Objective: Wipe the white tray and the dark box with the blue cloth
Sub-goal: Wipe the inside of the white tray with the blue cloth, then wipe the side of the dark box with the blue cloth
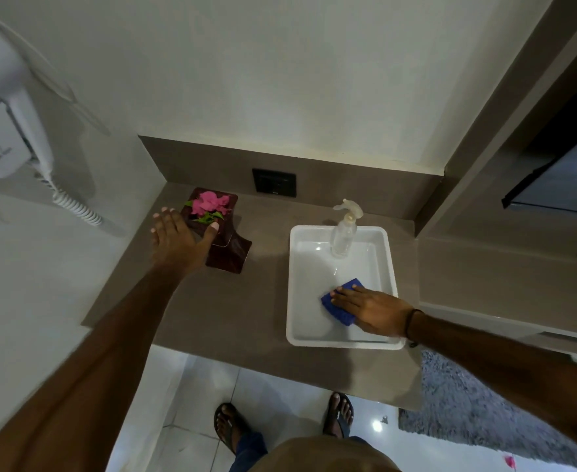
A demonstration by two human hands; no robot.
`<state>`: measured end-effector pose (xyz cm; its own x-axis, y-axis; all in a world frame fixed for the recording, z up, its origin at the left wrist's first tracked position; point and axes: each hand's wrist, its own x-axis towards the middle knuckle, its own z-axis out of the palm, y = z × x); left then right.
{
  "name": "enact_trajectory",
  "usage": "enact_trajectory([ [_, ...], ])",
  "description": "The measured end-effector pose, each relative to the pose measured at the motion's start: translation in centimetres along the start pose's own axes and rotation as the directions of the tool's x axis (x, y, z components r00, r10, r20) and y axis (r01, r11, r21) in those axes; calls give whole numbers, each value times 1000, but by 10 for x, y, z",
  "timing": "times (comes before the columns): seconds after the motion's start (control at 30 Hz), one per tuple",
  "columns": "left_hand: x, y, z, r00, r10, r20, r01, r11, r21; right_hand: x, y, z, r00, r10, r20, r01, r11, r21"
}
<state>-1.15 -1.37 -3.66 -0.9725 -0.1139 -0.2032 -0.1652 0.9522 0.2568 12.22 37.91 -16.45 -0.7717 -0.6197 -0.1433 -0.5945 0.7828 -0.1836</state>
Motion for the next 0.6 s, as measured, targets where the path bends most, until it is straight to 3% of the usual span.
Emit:
enact_trajectory([
  [0.07, 0, 1, -1, 1000, 7, -6, -7, 1000, -4, 5, -10, -13, 982, 183, -49, -155, 925, 346],
  [0.1, 0, 1, -1, 1000, 9, -6, -9, 1000, -4, 11, -18, -21, 950, 307, -66, -225, 813, 537],
  [0.13, 0, 2, -1, 1000, 9, -8, -9, 1000, -5, 18, -26, -28, 896, 438, -69, -259, 645, 719],
  [0.2, -1, 2, -1, 1000, 1, -9, -1, 1000, -2, 35, -41, -43, 750, 656, 87, -231, 136, 963],
  [0.23, -1, 2, -2, 1000, -5, -4, 5, 1000, 4, 43, -48, -52, 695, 677, 242, -188, -153, 970],
  [0.27, -1, 2, -2, 1000, -10, -2, 10, 1000, 14, 52, -54, -58, 662, 655, 366, -140, -372, 918],
  [0.3, -1, 2, -2, 1000, -14, -6, 14, 1000, 28, 60, -60, -64, 651, 621, 437, -87, -511, 855],
  [0.37, 0, 3, -4, 1000, -19, -23, 21, 998, 57, 76, -73, -74, 672, 588, 450, 10, -614, 789],
  [0.43, 0, 3, -6, 999, -12, -47, 15, 998, 58, 98, -87, -79, 675, 592, 440, 22, -612, 790],
  [0.53, -1, 3, -3, 994, 4, -113, -4, 1000, 1, 141, -105, -91, 585, 673, 453, -57, -523, 851],
  [0.6, -3, 4, 0, 988, 23, -152, -18, 999, 36, 169, -115, -101, 534, 762, 365, -29, -415, 909],
])
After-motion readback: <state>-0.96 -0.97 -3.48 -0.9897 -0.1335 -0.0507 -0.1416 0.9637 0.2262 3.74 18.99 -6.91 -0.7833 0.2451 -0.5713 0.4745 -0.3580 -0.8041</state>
